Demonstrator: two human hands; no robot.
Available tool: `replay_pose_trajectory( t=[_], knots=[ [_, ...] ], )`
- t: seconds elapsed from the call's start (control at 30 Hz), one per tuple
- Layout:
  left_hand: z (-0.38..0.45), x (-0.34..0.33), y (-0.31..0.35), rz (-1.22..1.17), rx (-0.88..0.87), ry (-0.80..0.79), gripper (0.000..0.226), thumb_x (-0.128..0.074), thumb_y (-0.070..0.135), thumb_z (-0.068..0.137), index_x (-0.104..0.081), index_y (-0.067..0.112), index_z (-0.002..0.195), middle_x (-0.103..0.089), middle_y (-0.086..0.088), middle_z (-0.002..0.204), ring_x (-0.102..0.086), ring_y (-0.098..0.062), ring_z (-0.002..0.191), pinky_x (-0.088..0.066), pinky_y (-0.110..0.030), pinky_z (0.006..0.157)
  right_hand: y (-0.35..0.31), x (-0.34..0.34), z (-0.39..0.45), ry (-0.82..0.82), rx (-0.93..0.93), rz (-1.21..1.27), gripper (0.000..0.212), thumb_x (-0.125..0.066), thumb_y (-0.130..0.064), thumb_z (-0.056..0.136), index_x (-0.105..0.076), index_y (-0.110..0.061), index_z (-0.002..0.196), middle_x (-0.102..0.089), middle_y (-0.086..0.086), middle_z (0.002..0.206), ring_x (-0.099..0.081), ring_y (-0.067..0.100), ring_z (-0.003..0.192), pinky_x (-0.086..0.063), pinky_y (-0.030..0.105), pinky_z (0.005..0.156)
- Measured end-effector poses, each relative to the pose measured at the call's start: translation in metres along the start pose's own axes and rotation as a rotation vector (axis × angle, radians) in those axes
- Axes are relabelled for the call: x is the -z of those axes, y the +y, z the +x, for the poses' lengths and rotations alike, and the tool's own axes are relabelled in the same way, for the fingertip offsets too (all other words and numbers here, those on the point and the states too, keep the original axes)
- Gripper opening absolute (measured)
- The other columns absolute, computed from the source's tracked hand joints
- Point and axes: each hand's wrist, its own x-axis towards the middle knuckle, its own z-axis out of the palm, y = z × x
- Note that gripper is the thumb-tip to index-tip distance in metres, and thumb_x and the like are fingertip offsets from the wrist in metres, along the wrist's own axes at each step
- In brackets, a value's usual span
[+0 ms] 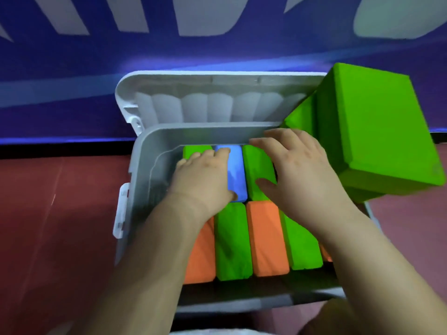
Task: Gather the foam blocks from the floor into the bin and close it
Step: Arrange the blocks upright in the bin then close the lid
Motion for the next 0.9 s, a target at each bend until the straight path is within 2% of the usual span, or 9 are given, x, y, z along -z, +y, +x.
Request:
replay_pose_trajectory(
  t=[0.17, 0.27, 0.33, 0.4, 0.53, 0.67, 0.73, 0.9],
  knots=[
    [-0.001, 0.008, 0.072, -0.042, -0.15, 0.165, 0.096, -0.072, 0.048, 0.072, -0.017, 0.026, 0.147, -0.036, 0.002, 0.145, -0.035, -0.021, 0.134, -0.029, -0.036, 0.107, 0.051, 0.023, -0.044, 0.151, -0.097, 0.078, 0.064, -0.069, -0.03, 0.056, -0.063, -0.016, 0.118, -0.059, 0.013, 0.123, -0.05, 0.041, 0.116, -0.039, 0.055, 0.1],
    [0.007, 0.007, 0.114, -0.076, -0.209, 0.186, 0.106, -0.074, 0.05, 0.068, -0.01, 0.026, 0.149, -0.032, 0.002, 0.148, -0.036, -0.023, 0.134, -0.031, -0.038, 0.107, 0.087, 0.03, -0.059, 0.2, -0.185, 0.099, 0.065, -0.069, -0.031, 0.056, -0.062, -0.019, 0.12, -0.053, 0.015, 0.131, -0.042, 0.044, 0.124, -0.032, 0.064, 0.102],
    [0.014, 0.004, 0.137, -0.091, -0.219, 0.16, 0.113, -0.077, 0.05, 0.066, -0.005, 0.027, 0.15, -0.027, 0.0, 0.15, -0.037, -0.025, 0.134, -0.033, -0.04, 0.106, 0.112, 0.033, -0.067, 0.212, -0.253, 0.109, 0.071, -0.076, -0.03, 0.056, -0.058, -0.021, 0.124, -0.047, 0.019, 0.137, -0.035, 0.046, 0.13, -0.026, 0.067, 0.105],
    [0.02, -0.002, 0.155, -0.106, -0.207, 0.129, 0.118, -0.08, 0.047, 0.064, -0.001, 0.028, 0.149, -0.022, -0.003, 0.153, -0.038, -0.028, 0.134, -0.034, -0.042, 0.106, 0.134, 0.034, -0.072, 0.18, -0.332, 0.126, 0.083, -0.085, -0.026, 0.054, -0.054, -0.022, 0.131, -0.039, 0.022, 0.144, -0.026, 0.047, 0.136, -0.02, 0.065, 0.108],
    [0.032, -0.016, 0.176, -0.169, -0.181, 0.061, 0.119, -0.084, 0.04, 0.062, -0.002, 0.031, 0.148, -0.014, -0.01, 0.155, -0.038, -0.033, 0.134, -0.035, -0.045, 0.108, 0.161, 0.026, -0.075, 0.07, -0.437, 0.181, 0.094, -0.084, -0.029, 0.06, -0.038, -0.028, 0.142, -0.017, 0.02, 0.155, -0.012, 0.039, 0.144, -0.016, 0.053, 0.116],
    [0.037, -0.025, 0.184, -0.223, -0.138, 0.048, 0.111, -0.081, 0.034, 0.069, -0.003, 0.032, 0.148, -0.016, -0.014, 0.155, -0.043, -0.037, 0.13, -0.038, -0.044, 0.106, 0.174, 0.016, -0.075, 0.031, -0.459, 0.297, 0.1, -0.083, -0.033, 0.064, -0.028, -0.031, 0.146, -0.007, 0.021, 0.157, -0.017, 0.037, 0.143, -0.022, 0.042, 0.114],
    [0.039, -0.026, 0.185, -0.238, -0.142, 0.08, 0.104, -0.077, 0.03, 0.074, -0.004, 0.03, 0.148, -0.019, -0.015, 0.154, -0.044, -0.037, 0.129, -0.038, -0.044, 0.105, 0.177, 0.012, -0.075, 0.048, -0.493, 0.371, 0.103, -0.084, -0.031, 0.063, -0.025, -0.031, 0.147, -0.008, 0.021, 0.156, -0.022, 0.036, 0.141, -0.025, 0.039, 0.112],
    [0.036, -0.021, 0.179, -0.258, -0.167, 0.129, 0.097, -0.075, 0.024, 0.078, -0.008, 0.026, 0.148, -0.023, -0.015, 0.152, -0.045, -0.035, 0.129, -0.038, -0.044, 0.106, 0.176, 0.01, -0.073, 0.138, -0.492, 0.47, 0.105, -0.087, -0.034, 0.057, -0.03, -0.03, 0.146, -0.028, 0.017, 0.148, -0.03, 0.032, 0.135, -0.028, 0.039, 0.113]
  ],
)
